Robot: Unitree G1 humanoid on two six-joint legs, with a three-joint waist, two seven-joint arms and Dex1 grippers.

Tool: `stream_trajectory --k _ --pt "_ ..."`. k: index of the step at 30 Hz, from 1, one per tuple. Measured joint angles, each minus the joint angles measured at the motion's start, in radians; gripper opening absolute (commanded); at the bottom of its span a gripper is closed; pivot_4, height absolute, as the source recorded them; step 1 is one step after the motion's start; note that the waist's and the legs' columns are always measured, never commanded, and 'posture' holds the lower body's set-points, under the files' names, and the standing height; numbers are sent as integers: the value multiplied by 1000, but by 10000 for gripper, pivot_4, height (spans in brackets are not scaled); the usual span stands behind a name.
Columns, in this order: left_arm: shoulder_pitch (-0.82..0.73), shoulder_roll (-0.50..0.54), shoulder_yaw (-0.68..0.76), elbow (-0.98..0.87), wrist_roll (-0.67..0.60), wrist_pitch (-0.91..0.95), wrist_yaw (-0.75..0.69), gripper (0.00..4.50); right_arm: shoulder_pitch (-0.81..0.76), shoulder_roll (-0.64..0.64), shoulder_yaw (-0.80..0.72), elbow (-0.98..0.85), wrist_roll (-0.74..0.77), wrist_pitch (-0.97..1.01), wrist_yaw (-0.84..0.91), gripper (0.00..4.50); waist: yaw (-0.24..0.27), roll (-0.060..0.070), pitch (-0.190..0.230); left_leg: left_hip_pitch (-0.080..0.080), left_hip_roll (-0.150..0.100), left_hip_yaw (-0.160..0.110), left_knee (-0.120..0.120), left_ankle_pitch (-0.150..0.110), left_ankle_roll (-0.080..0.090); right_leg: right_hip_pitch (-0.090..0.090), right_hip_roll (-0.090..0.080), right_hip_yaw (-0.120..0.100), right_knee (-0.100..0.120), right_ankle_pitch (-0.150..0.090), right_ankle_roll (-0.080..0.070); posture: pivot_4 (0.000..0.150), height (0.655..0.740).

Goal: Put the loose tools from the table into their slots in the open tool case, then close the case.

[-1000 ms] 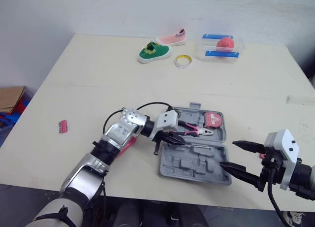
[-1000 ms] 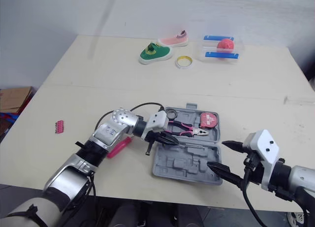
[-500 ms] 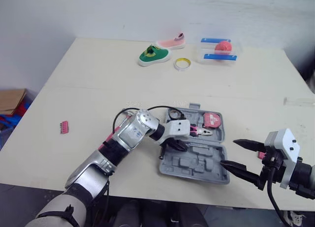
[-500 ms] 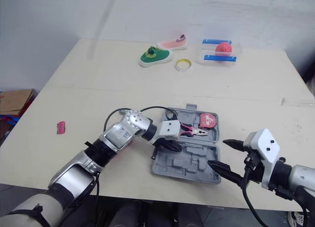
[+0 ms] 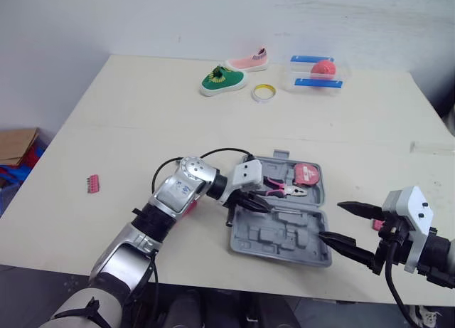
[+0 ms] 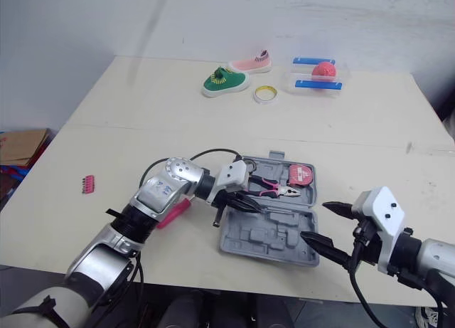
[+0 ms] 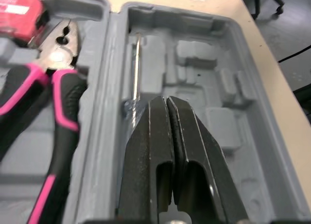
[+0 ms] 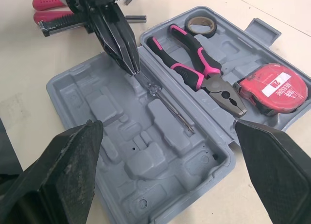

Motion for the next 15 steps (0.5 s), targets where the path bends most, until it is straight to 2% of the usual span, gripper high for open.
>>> stream_trajectory --k 15 --pt "-15 -49 -25 70 57 -21 76 94 -4 1 21 1 -7 0 -4 45000 -1 0 0 0 0 0 -1 0 0 0 0 0 -1 0 0 1500 7304"
